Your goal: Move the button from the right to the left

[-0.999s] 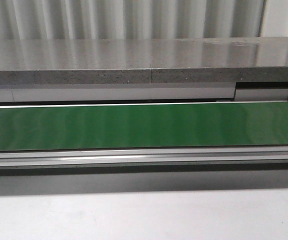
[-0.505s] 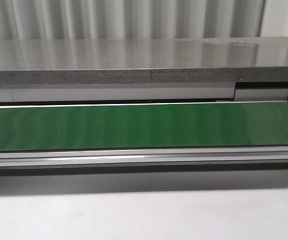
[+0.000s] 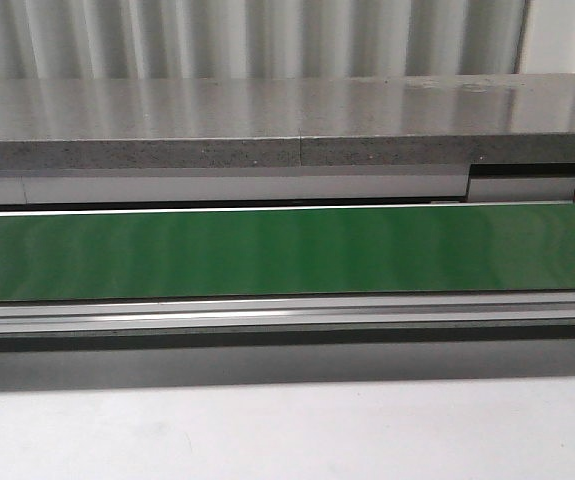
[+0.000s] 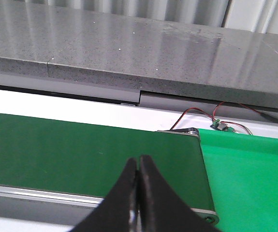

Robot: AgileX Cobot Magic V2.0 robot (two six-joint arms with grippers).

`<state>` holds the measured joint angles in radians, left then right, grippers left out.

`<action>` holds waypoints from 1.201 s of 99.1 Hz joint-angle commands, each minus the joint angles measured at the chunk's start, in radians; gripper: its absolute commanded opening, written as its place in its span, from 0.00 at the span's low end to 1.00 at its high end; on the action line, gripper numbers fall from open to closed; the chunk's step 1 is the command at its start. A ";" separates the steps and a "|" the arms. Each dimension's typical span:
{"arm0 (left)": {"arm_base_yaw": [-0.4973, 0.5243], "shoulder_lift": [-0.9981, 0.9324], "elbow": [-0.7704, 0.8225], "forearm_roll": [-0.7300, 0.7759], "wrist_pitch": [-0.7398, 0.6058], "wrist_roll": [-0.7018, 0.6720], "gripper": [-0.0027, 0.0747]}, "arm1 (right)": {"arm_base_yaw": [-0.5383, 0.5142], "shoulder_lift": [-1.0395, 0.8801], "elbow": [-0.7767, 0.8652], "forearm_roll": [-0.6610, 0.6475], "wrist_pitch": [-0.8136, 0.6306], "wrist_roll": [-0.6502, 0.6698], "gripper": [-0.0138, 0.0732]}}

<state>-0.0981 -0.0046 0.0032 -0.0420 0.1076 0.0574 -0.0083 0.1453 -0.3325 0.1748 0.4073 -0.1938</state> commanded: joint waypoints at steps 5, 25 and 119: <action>0.001 -0.030 0.039 0.001 -0.067 -0.010 0.01 | 0.003 0.012 -0.027 0.008 -0.083 -0.009 0.08; 0.001 -0.030 0.039 0.001 -0.067 -0.010 0.01 | 0.003 0.012 -0.027 0.008 -0.083 -0.009 0.08; 0.001 -0.030 0.039 0.001 -0.067 -0.010 0.01 | 0.000 -0.015 0.223 -0.269 -0.466 0.264 0.08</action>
<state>-0.0981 -0.0046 0.0032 -0.0403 0.1120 0.0574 -0.0083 0.1410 -0.1323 0.0179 0.1013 -0.0361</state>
